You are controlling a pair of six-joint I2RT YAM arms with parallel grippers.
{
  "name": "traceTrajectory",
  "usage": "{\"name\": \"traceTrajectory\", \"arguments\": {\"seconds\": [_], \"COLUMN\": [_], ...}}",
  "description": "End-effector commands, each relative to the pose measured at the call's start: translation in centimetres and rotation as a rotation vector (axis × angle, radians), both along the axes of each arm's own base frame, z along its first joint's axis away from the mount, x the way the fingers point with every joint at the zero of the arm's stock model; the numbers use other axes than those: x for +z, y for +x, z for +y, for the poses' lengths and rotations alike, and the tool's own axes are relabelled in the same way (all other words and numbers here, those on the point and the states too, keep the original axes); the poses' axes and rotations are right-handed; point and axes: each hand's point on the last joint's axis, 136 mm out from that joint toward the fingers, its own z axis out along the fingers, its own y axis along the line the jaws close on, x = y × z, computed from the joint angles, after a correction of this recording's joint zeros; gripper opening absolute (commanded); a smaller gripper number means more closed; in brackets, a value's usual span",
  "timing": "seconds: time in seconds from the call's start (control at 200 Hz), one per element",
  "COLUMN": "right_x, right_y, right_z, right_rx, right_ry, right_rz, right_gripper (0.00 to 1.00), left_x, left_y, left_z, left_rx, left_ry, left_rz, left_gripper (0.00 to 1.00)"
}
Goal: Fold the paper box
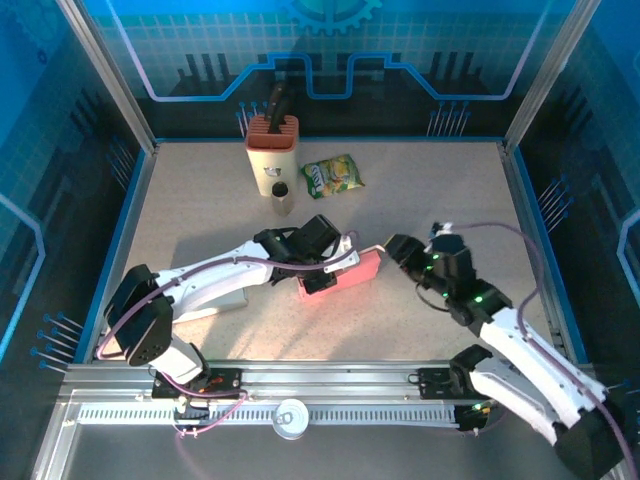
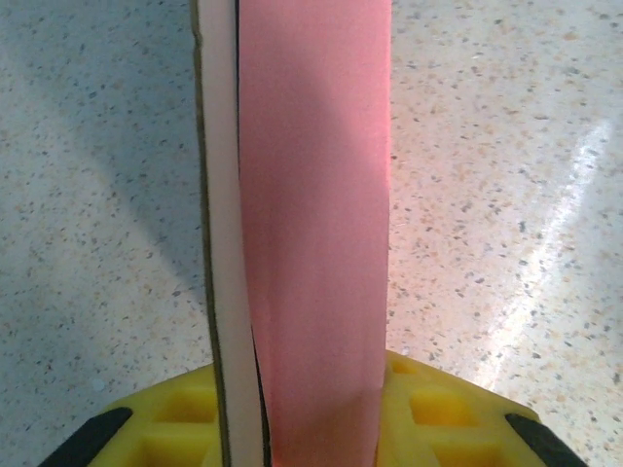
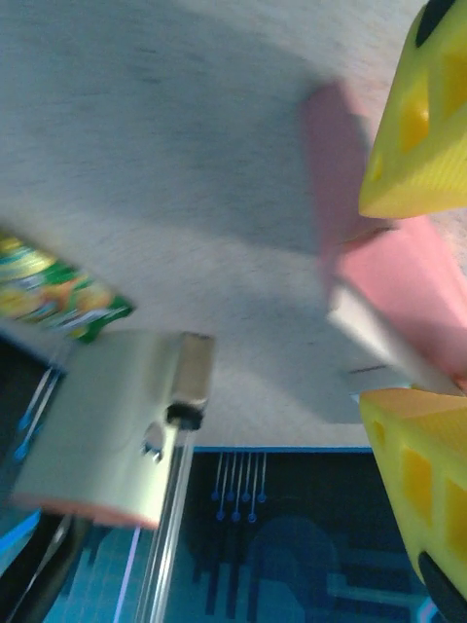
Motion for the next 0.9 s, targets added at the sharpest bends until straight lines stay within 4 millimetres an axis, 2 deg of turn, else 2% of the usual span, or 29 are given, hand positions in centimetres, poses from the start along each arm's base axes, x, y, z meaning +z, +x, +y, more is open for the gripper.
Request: {"name": "traceTrajectory", "arguments": {"seconds": [0.0,0.08,0.27,0.365,0.47,0.62,0.895], "right_x": [2.0,2.3,0.9,0.2,-0.9,-2.0,-2.7], "right_y": [-0.9,-0.5,-0.8,-1.4,-1.8,-1.1,-0.8], "right_z": [0.0,0.3,2.1,2.2,2.3,2.0,3.8], "right_rx": [0.25,0.351,0.525,0.544,0.572,0.562,0.633], "right_ry": [-0.116,-0.106,-0.173,-0.278,-0.312,-0.35,-0.353], "right_rz": [-0.107,-0.119,-0.091,-0.098,-0.082,-0.045,-0.04], "right_gripper": [0.49,0.49,0.41,0.4,0.39,0.44,0.44], "left_x": [0.3,0.2,-0.3,-0.5,-0.6,-0.6,-0.7], "left_y": [-1.7,-2.1,-2.4,-2.5,-2.4,-2.3,-2.3], "left_z": [0.1,-0.1,0.1,0.2,0.2,0.1,0.1], "left_rx": [-0.071,-0.088,-0.096,-0.098,-0.102,-0.101,-0.101], "left_ry": [-0.023,-0.033,-0.014,-0.004,-0.003,-0.002,0.0], "left_rz": [0.051,0.068,0.078,0.079,0.077,0.077,0.075], "left_gripper": [0.27,0.28,0.3,0.29,0.29,0.29,0.29]}}
